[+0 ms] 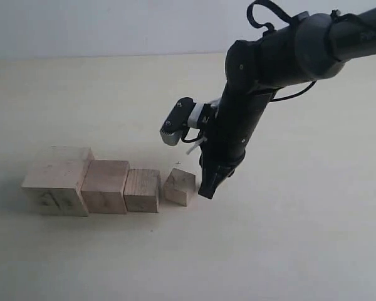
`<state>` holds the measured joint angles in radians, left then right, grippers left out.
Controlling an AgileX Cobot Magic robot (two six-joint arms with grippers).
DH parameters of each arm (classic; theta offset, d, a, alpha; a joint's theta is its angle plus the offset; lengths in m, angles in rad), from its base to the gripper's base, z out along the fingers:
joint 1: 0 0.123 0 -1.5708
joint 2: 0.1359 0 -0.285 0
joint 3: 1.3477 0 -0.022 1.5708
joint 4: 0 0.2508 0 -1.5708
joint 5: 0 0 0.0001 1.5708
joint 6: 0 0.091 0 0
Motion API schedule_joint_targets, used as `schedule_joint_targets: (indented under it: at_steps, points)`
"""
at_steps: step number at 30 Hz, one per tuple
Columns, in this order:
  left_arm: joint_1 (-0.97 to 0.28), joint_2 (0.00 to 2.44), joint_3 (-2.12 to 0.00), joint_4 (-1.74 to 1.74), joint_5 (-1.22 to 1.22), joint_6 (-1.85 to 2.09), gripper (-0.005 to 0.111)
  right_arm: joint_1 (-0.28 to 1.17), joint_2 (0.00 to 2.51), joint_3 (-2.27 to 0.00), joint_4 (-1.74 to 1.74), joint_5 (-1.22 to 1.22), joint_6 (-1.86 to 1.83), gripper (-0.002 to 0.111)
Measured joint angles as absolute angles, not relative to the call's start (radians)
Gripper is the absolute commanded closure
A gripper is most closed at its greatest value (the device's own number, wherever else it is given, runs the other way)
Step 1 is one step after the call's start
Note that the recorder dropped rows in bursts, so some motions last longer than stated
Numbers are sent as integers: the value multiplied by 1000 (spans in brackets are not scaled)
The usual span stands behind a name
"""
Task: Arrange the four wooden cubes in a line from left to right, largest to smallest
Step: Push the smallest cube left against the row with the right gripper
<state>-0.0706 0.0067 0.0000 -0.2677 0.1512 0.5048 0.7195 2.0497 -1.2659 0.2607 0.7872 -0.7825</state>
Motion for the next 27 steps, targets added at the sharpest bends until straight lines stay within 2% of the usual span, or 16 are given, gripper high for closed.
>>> schedule_joint_targets:
  at_steps: [9,16,21,27]
  points:
    - [-71,7,0,-268,151,505,107,719,2100,-1266,407,654,-913,108]
    - [-71,7,0,-268,151,505,107,719,2110,-1266,530,641,-1043,108]
    - [-71,7,0,-268,151,505,107,714,2031,-1265,272,604,-769,108]
    - [-71,7,0,-268,151,505,107,714,1933,-1256,263,792,-657,108]
